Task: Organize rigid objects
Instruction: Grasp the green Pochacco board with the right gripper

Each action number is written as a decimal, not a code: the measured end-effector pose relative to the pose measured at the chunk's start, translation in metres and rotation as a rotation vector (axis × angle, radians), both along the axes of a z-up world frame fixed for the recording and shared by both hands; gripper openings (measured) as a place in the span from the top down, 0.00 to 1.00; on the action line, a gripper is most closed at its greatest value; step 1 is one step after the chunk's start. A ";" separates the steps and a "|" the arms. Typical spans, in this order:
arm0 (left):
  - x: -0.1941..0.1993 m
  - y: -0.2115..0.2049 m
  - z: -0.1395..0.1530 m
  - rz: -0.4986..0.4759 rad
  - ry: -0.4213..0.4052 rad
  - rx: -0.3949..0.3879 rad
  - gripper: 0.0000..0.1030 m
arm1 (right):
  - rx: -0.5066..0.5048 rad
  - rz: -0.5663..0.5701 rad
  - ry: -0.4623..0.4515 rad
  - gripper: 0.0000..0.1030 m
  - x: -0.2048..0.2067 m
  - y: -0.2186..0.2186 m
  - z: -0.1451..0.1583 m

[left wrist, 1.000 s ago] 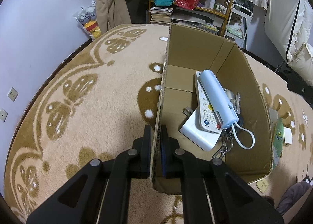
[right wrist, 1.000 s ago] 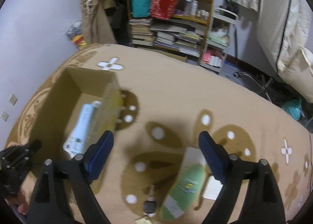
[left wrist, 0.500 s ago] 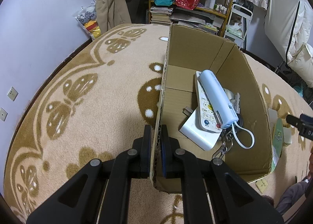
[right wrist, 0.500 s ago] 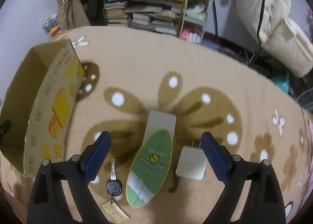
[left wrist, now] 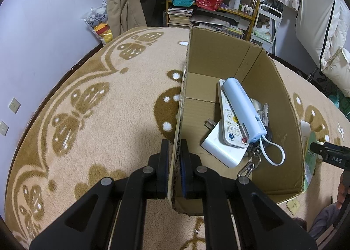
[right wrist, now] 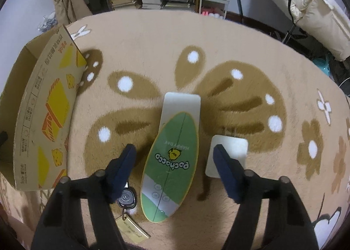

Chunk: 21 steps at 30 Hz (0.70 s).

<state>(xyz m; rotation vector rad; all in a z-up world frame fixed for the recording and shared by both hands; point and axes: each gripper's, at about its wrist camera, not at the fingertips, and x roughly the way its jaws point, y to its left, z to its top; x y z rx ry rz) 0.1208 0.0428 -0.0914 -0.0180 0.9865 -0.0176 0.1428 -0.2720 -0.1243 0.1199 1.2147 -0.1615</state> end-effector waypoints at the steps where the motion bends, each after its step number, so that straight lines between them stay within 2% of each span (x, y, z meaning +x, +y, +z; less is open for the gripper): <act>1: 0.000 0.000 -0.001 0.001 0.000 -0.001 0.91 | 0.001 -0.002 0.006 0.27 0.001 0.001 -0.003; 11: 0.000 0.000 -0.001 0.000 0.000 -0.001 0.91 | -0.037 0.009 0.071 0.27 0.006 0.012 -0.022; 15: 0.000 0.000 0.000 0.000 0.000 -0.001 0.91 | 0.022 -0.019 0.119 0.27 0.008 0.010 -0.033; 16: 0.000 0.000 -0.001 0.001 0.000 -0.001 0.91 | 0.007 -0.022 0.123 0.31 0.008 0.010 -0.034; 17: 0.000 0.000 -0.001 0.000 0.000 0.000 0.91 | -0.005 -0.022 0.126 0.39 0.008 0.010 -0.035; 21: 0.000 0.000 -0.001 0.000 0.000 0.001 0.91 | -0.030 -0.010 0.083 0.39 0.007 0.014 -0.026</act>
